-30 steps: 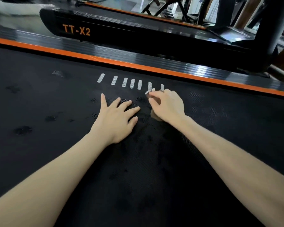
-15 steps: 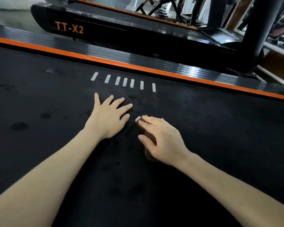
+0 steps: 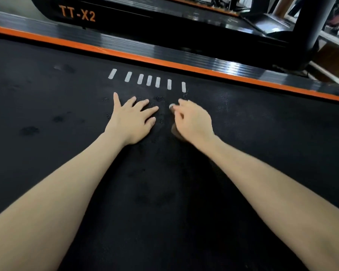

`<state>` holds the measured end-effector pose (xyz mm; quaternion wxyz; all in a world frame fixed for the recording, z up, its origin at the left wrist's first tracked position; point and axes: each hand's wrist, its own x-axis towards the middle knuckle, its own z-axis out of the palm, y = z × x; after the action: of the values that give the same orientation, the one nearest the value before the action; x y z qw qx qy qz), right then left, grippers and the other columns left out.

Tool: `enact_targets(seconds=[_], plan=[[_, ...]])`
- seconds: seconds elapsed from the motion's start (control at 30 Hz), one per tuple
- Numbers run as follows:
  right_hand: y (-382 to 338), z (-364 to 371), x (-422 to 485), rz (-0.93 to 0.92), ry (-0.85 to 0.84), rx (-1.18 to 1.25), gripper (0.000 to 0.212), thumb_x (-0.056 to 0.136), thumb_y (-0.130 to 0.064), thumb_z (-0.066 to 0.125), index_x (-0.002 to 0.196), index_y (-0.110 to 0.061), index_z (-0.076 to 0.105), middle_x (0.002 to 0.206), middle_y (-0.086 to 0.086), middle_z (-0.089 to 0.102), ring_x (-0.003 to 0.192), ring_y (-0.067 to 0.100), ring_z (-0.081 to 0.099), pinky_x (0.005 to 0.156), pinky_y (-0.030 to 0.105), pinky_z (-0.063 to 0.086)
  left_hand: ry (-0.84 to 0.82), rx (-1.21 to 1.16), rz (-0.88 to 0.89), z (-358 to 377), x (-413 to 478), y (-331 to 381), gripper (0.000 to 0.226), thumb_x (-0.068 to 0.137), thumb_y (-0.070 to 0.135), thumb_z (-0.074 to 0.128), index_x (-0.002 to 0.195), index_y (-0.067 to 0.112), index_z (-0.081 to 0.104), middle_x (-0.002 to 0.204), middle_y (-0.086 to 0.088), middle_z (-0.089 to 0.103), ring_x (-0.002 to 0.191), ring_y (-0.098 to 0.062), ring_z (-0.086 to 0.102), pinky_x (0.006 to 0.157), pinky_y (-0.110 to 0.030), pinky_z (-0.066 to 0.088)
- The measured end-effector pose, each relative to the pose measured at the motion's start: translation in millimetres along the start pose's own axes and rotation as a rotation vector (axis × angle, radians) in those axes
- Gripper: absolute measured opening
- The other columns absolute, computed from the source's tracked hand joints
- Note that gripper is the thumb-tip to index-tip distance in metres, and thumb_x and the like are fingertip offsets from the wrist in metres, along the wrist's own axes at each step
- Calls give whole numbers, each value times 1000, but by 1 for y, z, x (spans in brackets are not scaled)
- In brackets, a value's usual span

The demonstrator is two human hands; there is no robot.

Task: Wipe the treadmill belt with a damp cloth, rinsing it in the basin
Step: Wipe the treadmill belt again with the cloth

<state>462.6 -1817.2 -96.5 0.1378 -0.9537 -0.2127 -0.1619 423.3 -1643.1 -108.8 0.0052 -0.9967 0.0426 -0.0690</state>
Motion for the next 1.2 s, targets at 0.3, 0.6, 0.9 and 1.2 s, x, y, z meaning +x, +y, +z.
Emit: enact_targets(seconds=[0.3, 0.6, 0.9, 1.2], plan=[[-3, -1, 8, 124, -48, -7, 32, 93, -18, 39, 104, -15, 69, 116, 2, 61, 105, 27, 55, 78, 33, 42, 33, -3, -34, -22, -40, -11, 49, 98, 48, 24, 144, 36, 32, 153, -4, 29, 143, -26, 16, 113, -60, -3], [-44, -60, -180, -339, -122, 196, 38, 90, -25, 42, 114, -13, 68, 126, 5, 62, 119, 30, 55, 103, 45, 41, -117, 56, 8, -18, -110, -21, 58, 94, 57, 0, 148, 41, 10, 159, -2, 10, 146, -27, 5, 113, -57, -3], [-60, -26, -89, 79, -80, 31, 32, 94, -18, 39, 104, -12, 70, 125, 3, 60, 113, 29, 53, 91, 37, 39, -89, -54, -22, -19, -121, -23, 48, 99, 49, 15, 146, 42, 21, 158, 4, 15, 145, -25, 8, 114, -55, -2], [-80, -57, -173, -436, -282, 208, 40, 91, -24, 38, 116, -15, 67, 129, 4, 60, 122, 34, 53, 101, 50, 43, -65, -77, -9, -15, -125, -28, 62, 90, 55, -2, 146, 43, 21, 157, 5, 17, 145, -24, 8, 113, -58, -2]])
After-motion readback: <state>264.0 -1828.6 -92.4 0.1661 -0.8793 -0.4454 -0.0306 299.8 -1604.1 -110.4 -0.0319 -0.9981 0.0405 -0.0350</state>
